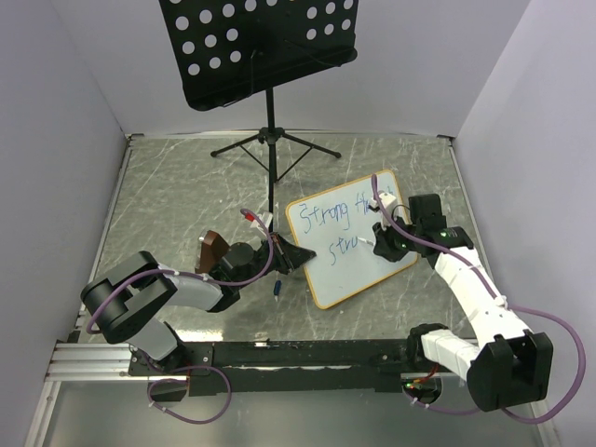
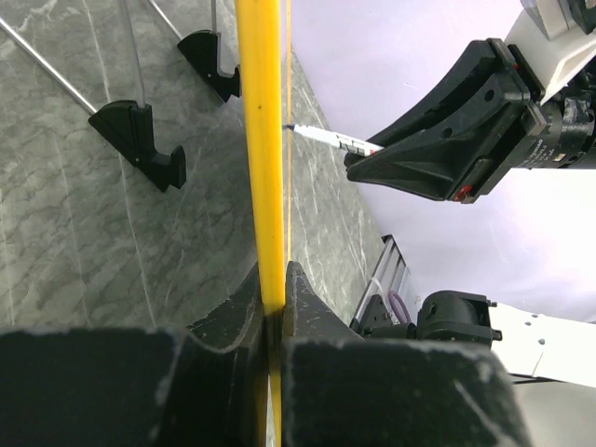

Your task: Write a sentence on the whiteboard

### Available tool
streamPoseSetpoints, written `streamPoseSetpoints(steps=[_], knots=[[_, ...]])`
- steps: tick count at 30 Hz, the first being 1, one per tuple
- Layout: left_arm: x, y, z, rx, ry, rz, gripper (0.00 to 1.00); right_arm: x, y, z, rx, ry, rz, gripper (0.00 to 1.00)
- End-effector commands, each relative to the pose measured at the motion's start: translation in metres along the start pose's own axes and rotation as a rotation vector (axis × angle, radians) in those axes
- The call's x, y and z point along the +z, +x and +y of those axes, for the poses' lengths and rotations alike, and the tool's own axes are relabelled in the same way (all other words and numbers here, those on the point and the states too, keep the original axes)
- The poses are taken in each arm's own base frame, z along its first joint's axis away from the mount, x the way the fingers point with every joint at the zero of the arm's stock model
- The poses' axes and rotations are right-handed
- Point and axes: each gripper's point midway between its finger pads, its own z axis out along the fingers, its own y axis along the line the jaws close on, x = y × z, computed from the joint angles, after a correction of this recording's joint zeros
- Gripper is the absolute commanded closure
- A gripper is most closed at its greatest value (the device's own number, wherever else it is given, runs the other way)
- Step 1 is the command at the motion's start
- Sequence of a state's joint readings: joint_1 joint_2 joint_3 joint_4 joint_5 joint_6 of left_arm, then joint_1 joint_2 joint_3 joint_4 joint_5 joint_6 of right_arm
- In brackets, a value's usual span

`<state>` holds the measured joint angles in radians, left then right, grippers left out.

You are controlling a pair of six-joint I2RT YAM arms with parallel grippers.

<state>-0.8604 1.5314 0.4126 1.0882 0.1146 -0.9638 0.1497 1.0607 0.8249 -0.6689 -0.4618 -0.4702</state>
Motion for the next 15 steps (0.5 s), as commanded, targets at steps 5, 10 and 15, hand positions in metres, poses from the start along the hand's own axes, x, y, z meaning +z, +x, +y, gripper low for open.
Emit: streamPoseSetpoints(steps=[5, 10, 15], knots=[[0.002, -0.019, -0.043, 0.058, 0.165, -0.059, 0.99, -0.006, 0.02, 0.01, -0.026, -0.024, 0.041, 1.0], [0.001, -0.019, -0.043, 0.058, 0.165, -0.059, 0.99, -0.006, 0.026, 0.01, -0.021, -0.014, 0.055, 1.0], [0.002, -0.019, -0.044, 0.06, 0.165, -0.057, 0.99, -0.012, 0.016, 0.0, -0.003, 0.027, 0.025, 1.0]])
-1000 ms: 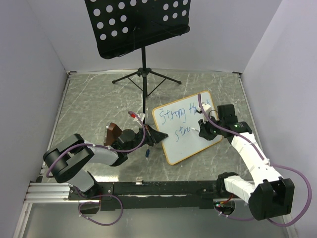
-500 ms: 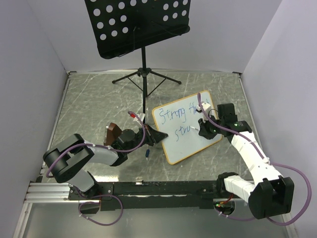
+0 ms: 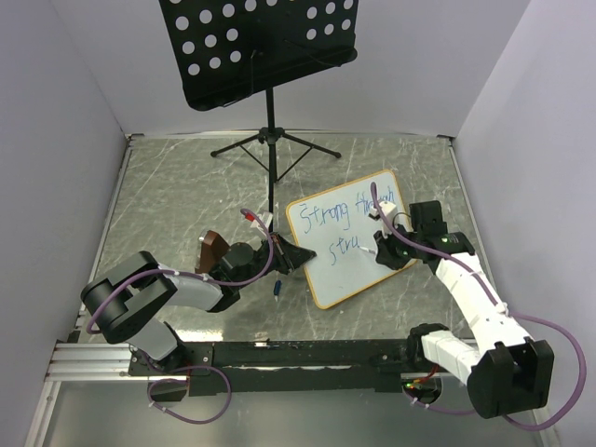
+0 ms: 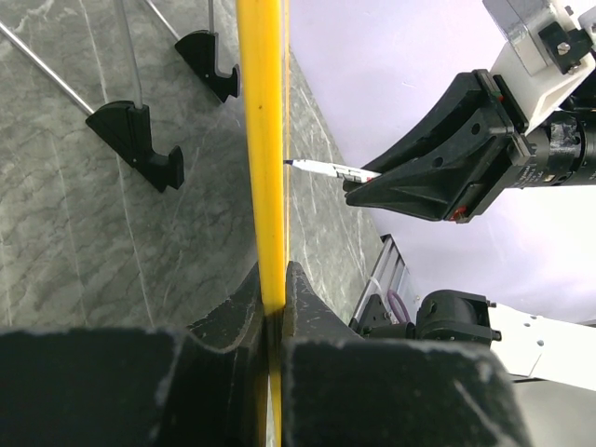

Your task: Write a sentence on the whiteboard

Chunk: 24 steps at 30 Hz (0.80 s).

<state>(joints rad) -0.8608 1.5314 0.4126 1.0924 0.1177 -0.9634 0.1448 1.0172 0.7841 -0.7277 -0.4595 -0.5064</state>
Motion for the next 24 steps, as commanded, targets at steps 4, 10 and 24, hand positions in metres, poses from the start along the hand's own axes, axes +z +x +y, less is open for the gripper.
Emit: streamPoseSetpoints(steps=[4, 10, 24], knots=[[0.001, -0.02, -0.042, 0.059, 0.157, -0.061, 0.99, -0.019, -0.022, -0.008, 0.008, 0.033, -0.089, 1.0], [0.0, -0.019, -0.042, 0.06, 0.158, -0.059, 0.99, -0.024, -0.033, -0.006, 0.017, 0.023, -0.137, 1.0], [0.002, -0.019, -0.041, 0.064, 0.153, -0.055, 0.99, -0.019, -0.028, -0.015, 0.064, 0.036, -0.153, 1.0]])
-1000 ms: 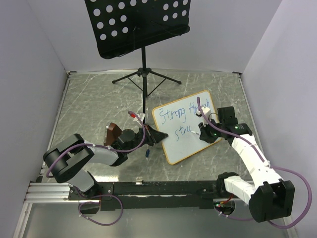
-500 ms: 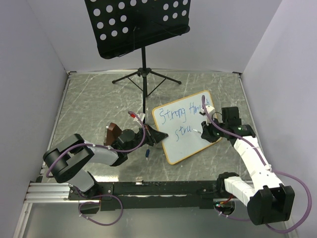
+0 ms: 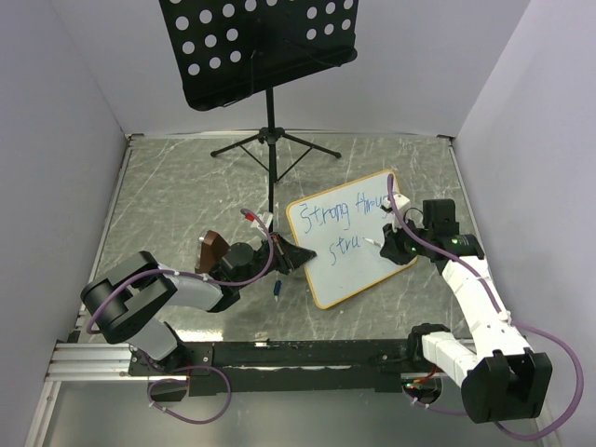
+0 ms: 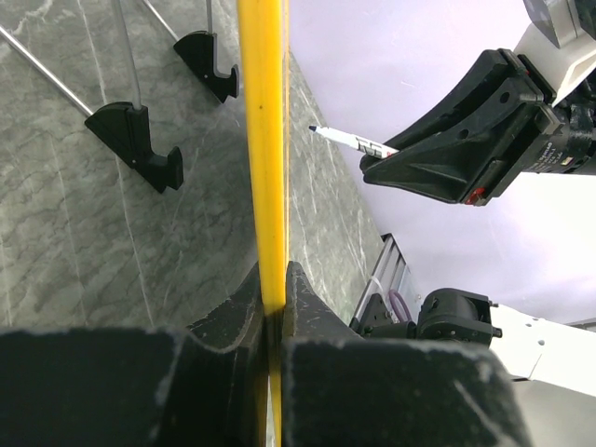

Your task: Write a sentence on the whiteboard

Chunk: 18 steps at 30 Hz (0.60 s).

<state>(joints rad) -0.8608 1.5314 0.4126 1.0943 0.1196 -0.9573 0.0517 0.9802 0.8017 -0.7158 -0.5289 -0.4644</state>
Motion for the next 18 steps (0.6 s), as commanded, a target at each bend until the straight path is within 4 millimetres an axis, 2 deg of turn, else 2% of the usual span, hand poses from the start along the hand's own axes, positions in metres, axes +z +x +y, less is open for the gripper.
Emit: streamPoseSetpoints(steps=[1, 18], knots=[[0.0019, -0.0188, -0.0401, 0.058, 0.151, -0.056, 0.99, -0.0028, -0.0148, -0.0035, -0.014, 0.007, -0.063, 1.0], [0.0012, -0.0187, -0.0393, 0.054, 0.146, -0.057, 0.99, -0.0022, -0.0132, -0.004, -0.01, 0.007, -0.071, 1.0]])
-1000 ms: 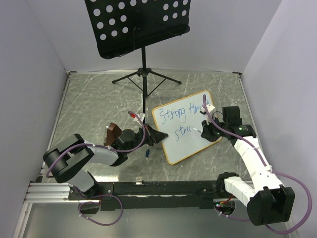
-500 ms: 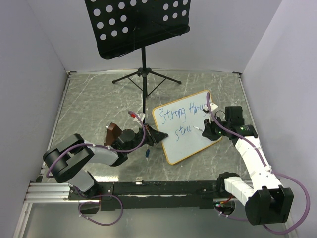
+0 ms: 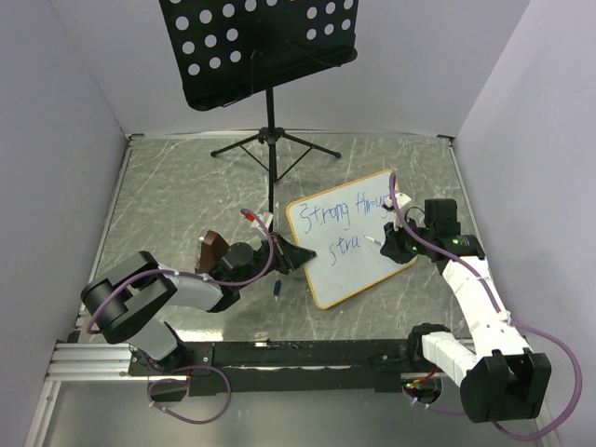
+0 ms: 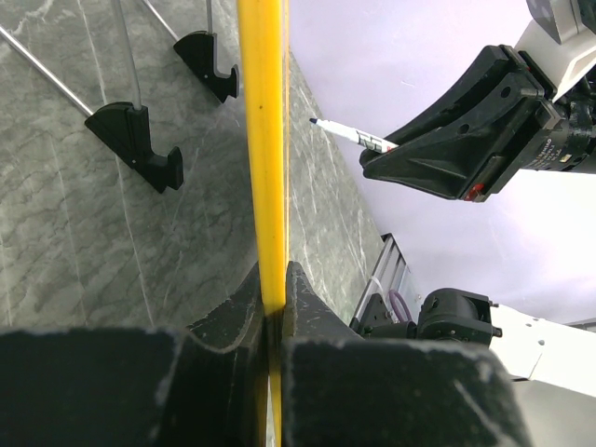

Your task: Write a sentence on the whiteboard

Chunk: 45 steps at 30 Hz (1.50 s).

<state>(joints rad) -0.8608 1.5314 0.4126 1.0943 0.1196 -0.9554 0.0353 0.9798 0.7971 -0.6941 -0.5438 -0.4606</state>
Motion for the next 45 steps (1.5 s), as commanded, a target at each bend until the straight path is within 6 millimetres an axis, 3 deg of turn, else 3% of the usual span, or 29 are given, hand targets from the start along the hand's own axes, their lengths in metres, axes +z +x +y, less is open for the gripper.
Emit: streamPoseSetpoints(steps=[1, 45], knots=[[0.0008, -0.0187, -0.0394, 0.052, 0.146, -0.057, 0.99, -0.0023, -0.01, -0.0008, -0.017, 0.003, -0.049, 1.0], [0.0028, -0.0173, -0.0385, 0.051, 0.147, -0.051, 0.99, 0.0021, -0.0049, -0.0078, 0.009, 0.018, -0.045, 1.0]])
